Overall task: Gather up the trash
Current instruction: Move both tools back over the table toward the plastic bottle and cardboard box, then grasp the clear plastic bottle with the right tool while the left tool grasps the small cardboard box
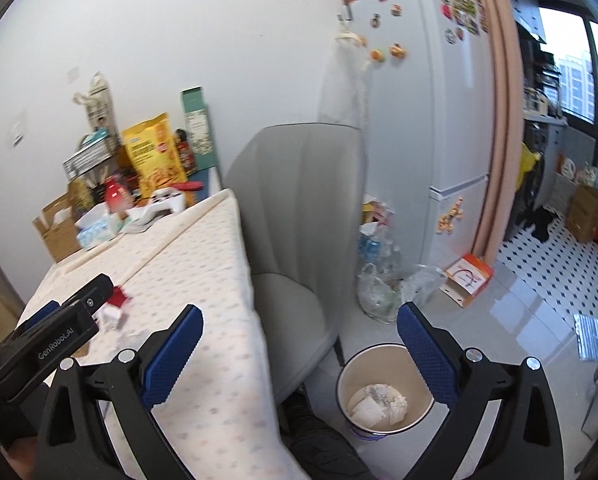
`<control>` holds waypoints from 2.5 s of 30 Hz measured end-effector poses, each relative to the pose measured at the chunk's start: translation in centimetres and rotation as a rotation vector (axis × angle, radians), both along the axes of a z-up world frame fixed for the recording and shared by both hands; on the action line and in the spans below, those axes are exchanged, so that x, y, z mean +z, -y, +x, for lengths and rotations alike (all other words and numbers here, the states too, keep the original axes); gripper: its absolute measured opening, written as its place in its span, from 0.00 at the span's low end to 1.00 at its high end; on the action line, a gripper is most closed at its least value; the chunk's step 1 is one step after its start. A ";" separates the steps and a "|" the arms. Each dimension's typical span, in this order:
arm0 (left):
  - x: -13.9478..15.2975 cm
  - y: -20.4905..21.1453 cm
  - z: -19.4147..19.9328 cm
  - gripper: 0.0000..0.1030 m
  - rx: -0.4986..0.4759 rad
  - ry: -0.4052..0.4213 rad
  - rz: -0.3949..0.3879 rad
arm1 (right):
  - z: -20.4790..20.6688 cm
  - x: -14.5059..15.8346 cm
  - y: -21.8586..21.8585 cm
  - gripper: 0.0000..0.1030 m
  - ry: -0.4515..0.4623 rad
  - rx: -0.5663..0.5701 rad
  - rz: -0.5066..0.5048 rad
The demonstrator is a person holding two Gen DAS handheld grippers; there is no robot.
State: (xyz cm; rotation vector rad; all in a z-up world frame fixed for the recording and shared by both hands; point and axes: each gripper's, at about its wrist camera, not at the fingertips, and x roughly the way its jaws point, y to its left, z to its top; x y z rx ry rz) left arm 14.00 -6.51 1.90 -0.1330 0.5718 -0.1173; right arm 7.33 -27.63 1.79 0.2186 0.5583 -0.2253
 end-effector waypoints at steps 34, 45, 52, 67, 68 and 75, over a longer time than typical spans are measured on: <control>-4.6 -17.6 -5.3 0.95 0.314 -0.073 0.026 | 1.1 -4.1 -16.3 0.87 -0.113 0.305 -0.052; -7.8 -19.2 -3.9 0.95 0.336 -0.153 0.016 | 3.9 -7.1 -18.1 0.78 -0.189 0.357 -0.040; -8.2 -18.5 -2.3 0.95 0.332 -0.172 0.048 | 6.4 -8.4 -17.6 0.62 -0.226 0.358 0.005; -8.8 -20.0 0.8 0.94 0.362 -0.181 0.020 | 9.9 -10.2 -19.0 0.60 -0.270 0.390 0.035; -8.9 -20.2 1.0 0.94 0.365 -0.182 0.009 | 10.1 -10.3 -19.0 0.59 -0.273 0.391 0.038; -9.1 -20.3 2.2 0.94 0.347 -0.182 -0.017 | 11.4 -11.0 -19.2 0.48 -0.292 0.393 0.059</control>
